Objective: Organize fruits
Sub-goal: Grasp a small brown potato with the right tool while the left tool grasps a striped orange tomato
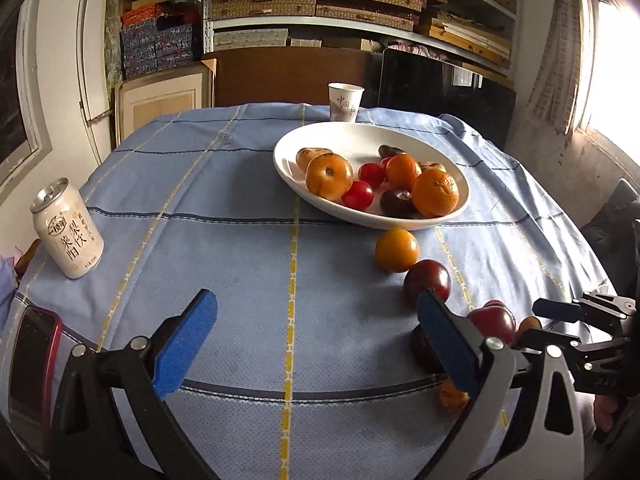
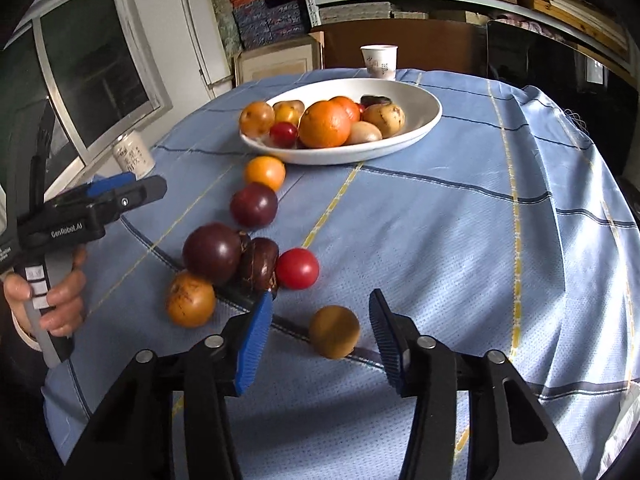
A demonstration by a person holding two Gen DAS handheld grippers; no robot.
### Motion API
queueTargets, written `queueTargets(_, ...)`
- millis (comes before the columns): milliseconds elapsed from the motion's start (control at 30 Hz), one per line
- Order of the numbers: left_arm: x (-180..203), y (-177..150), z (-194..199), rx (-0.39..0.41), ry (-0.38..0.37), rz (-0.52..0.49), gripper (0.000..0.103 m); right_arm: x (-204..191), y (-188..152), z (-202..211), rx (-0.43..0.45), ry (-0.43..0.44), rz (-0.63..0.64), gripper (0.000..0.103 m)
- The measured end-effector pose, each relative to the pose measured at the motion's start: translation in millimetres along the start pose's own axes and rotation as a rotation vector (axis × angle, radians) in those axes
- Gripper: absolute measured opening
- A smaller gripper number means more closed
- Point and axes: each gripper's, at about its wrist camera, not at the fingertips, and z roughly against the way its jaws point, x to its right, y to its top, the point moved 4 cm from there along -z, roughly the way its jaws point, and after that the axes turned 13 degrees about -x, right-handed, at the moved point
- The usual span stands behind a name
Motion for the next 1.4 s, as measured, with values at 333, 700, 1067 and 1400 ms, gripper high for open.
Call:
queueTargets(333, -2, 0, -5, -0.022, 0.003, 0.009, 0.098, 1, -6, -3, -0.025, -0.022, 0.011, 0.048)
queueTargets(700, -3, -4, -10, -0.057, -0.023, 0.016, 0.098, 15, -5, -1, -0.01, -0.002, -0.061, 0.027)
queueTargets(1067, 65, -44, 5, -0.124, -0.218, -0.183, 0.089, 27, -5, -3, -0.011, -0.007, -0.13, 0.027)
queueTargets(1400, 81, -52, -15, -0.243, -0.244, -0.219, 0.058, 27, -4, -2, -0.01, -0.006, -0.133, 0.027)
